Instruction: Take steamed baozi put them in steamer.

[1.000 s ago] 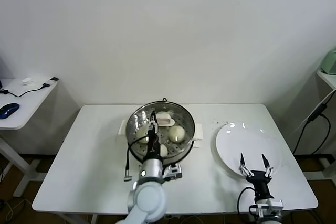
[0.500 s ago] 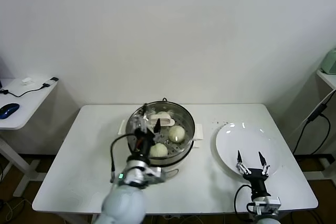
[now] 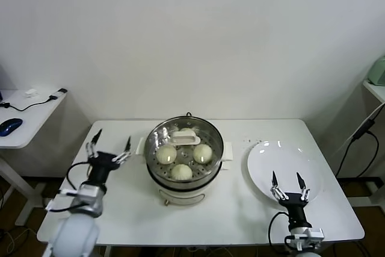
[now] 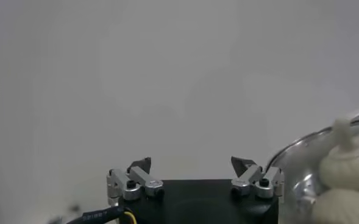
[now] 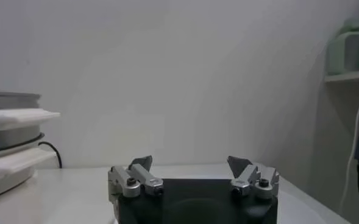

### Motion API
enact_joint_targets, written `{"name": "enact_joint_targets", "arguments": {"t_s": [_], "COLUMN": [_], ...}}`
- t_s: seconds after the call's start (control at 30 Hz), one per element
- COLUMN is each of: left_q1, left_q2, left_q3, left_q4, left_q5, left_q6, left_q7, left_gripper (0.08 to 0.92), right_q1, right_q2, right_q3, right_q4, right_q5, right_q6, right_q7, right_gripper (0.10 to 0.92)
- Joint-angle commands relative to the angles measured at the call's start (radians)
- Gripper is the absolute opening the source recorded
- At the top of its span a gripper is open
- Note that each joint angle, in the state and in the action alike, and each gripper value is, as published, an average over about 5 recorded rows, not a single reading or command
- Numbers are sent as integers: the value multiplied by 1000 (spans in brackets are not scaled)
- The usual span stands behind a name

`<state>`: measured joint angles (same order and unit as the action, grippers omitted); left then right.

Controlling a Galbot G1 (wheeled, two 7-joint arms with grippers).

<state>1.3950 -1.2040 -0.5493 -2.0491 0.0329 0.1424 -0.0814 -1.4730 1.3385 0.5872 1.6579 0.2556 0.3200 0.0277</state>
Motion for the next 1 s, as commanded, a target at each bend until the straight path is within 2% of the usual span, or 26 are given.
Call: {"name": "enact_joint_targets", "arguments": {"t_s": [0.03,0.23,0.5,1.0], "left_q1": [54,113,112,101], "left_q2": [44,64,41,2], "left_q3": [-215,-206,-119,-68], "left_q4": [1,164,353,370], "left_q5": [-501,-502,-392,-335], "left_q6": [-91,-209,-320,-346], "left_q7": [-50,11,64,76], "left_gripper": [823,823,823,823], "right_q1": [-2,-3,1,-4], "right_q2": [-3,-6,-4,-4], "right_q3": [0,-1,-9,-9], "right_q4": [-16,-27,-32,-35], "right_q5": [12,18,13,13], "right_q6": [23,21,18,20], "right_q7": [-9,-20,-21,-23], "right_gripper": [823,823,823,823]}}
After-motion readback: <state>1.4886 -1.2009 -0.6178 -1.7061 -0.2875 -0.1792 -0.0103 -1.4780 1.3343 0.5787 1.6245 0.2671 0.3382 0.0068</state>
